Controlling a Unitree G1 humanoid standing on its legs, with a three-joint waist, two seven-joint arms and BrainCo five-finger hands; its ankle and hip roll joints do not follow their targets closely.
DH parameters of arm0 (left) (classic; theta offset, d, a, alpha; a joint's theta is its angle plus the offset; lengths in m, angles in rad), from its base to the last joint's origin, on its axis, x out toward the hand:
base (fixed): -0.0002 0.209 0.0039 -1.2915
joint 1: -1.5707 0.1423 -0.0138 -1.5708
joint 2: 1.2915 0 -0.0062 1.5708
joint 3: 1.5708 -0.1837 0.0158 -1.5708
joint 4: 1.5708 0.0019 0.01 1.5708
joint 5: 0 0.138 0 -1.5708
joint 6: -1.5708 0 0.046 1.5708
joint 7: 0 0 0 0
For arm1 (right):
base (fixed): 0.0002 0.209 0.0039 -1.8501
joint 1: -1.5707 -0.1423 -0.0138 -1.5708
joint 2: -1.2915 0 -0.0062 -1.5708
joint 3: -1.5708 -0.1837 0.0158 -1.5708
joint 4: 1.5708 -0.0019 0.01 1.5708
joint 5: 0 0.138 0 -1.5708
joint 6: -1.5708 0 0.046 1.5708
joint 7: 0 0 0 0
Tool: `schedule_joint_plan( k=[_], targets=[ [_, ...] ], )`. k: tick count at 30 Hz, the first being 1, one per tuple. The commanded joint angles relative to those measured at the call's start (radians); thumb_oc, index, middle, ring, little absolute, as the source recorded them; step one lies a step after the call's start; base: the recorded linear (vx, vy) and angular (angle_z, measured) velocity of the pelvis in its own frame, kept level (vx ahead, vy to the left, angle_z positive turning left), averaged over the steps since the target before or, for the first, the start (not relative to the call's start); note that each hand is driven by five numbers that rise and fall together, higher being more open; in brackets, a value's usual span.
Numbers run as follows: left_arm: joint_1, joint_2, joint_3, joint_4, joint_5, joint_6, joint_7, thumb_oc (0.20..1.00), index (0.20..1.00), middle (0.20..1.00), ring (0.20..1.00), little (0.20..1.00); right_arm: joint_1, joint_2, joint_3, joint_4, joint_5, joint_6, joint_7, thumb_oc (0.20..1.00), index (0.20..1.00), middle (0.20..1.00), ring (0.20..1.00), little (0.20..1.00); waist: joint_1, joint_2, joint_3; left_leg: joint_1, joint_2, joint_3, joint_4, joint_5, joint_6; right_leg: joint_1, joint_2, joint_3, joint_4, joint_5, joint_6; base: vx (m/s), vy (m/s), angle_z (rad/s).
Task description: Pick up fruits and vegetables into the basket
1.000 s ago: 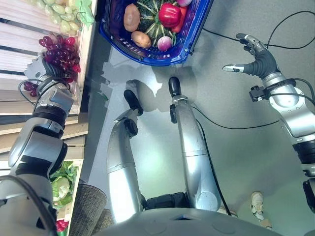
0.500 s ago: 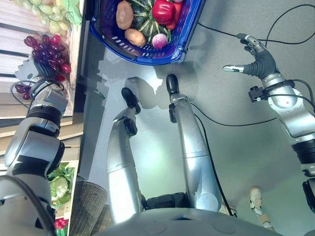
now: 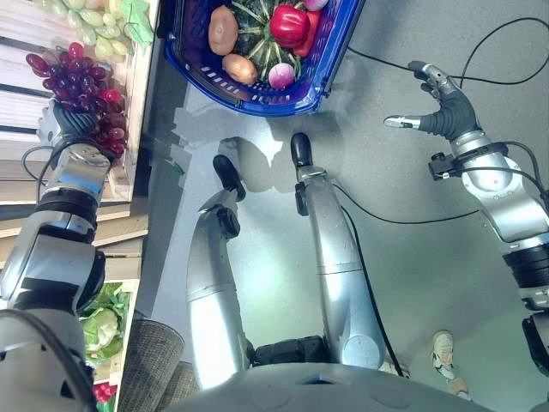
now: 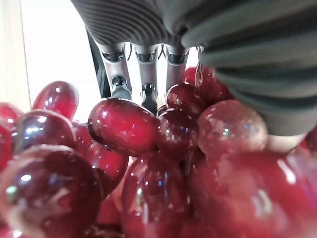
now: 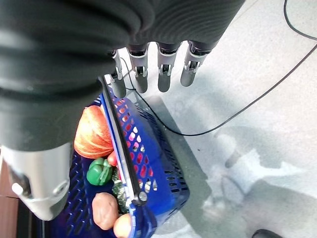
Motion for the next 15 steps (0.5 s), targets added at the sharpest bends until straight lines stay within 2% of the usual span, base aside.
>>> schedule_joint_plan(
  k=[1,5,11,15],
  targets=[
    [0.076,-0.137,0.0,-0.053,-0.18,-0.099,-0.18,0.2,0.2,0.2,0.2,0.2,0.062,0.035,-0.047,-0.09,-0.038,-0.003,0.008,1.0,1.0,1.0,1.0,1.0,-0.015,-0.019,-0.05,0.042,-0.03,0.06,0.032,-0.09,0.041,0.042,0.038,-0.018,-0.032,0.014,0.053,0.0,0.043,0.07],
    [0.152,-0.143,0.03,-0.181,-0.235,-0.162,-0.193,0.2,0.2,0.2,0.2,0.2,0.103,0.054,-0.072,-0.131,-0.069,0.02,0.031,1.0,1.0,1.0,1.0,1.0,-0.007,-0.008,-0.05,0.078,-0.036,0.063,0.023,-0.091,0.045,0.076,0.035,-0.02,-0.041,0.015,0.055,0.0,0.046,0.08],
    [0.27,-0.126,0.068,-0.366,-0.202,-0.258,-0.145,0.2,0.2,0.2,0.2,0.2,0.164,0.083,-0.095,-0.204,-0.062,0.006,0.083,1.0,1.0,1.0,1.0,1.0,0.02,0.008,-0.05,0.147,-0.049,0.061,0.003,-0.091,0.054,0.153,0.033,-0.028,-0.06,0.011,0.053,-0.01,0.034,0.1],
    [0.332,-0.116,0.1,-0.476,-0.159,-0.289,-0.092,0.2,0.2,0.2,0.2,0.2,0.185,0.109,-0.097,-0.233,-0.043,-0.015,0.091,1.0,1.0,1.0,1.0,1.0,0.037,0.01,-0.05,0.186,-0.057,0.057,-0.008,-0.093,0.058,0.203,0.032,-0.035,-0.082,0.009,0.051,-0.01,0.009,0.05]
  ],
)
